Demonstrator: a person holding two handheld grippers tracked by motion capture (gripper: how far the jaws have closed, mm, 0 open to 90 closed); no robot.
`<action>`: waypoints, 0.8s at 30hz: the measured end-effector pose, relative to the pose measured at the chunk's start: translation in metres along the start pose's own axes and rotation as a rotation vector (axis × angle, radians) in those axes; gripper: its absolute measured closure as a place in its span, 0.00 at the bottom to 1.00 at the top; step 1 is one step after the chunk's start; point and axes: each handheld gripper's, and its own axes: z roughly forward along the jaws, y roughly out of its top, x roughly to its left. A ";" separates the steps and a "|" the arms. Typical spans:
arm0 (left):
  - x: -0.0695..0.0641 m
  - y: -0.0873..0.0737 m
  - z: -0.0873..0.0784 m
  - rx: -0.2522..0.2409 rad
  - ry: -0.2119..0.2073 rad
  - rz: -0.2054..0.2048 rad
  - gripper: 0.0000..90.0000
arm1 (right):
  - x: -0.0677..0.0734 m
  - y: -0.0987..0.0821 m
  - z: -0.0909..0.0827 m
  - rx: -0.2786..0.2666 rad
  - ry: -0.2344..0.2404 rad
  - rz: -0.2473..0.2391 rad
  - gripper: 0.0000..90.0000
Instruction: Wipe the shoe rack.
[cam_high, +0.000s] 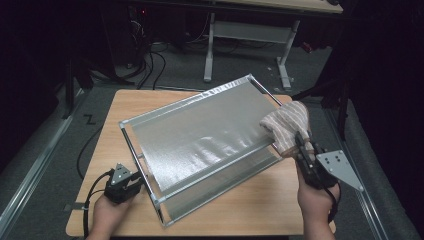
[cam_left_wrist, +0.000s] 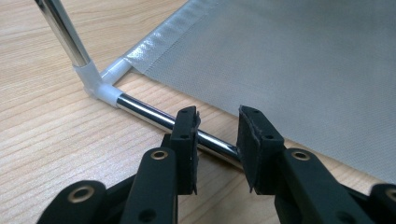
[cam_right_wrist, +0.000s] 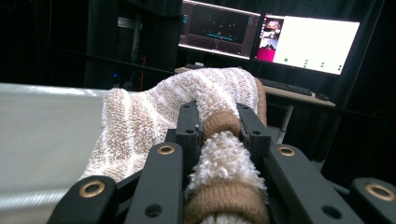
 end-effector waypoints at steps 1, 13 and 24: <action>0.000 0.000 0.000 0.000 0.000 0.000 0.76 | 0.000 -0.002 -0.005 0.001 -0.002 -0.005 0.83; 0.000 0.000 0.000 0.001 0.003 0.001 0.76 | 0.005 -0.062 -0.039 0.125 0.010 0.020 0.83; 0.000 0.000 0.000 0.002 0.003 0.000 0.76 | 0.011 -0.127 -0.034 0.358 0.028 -0.031 0.83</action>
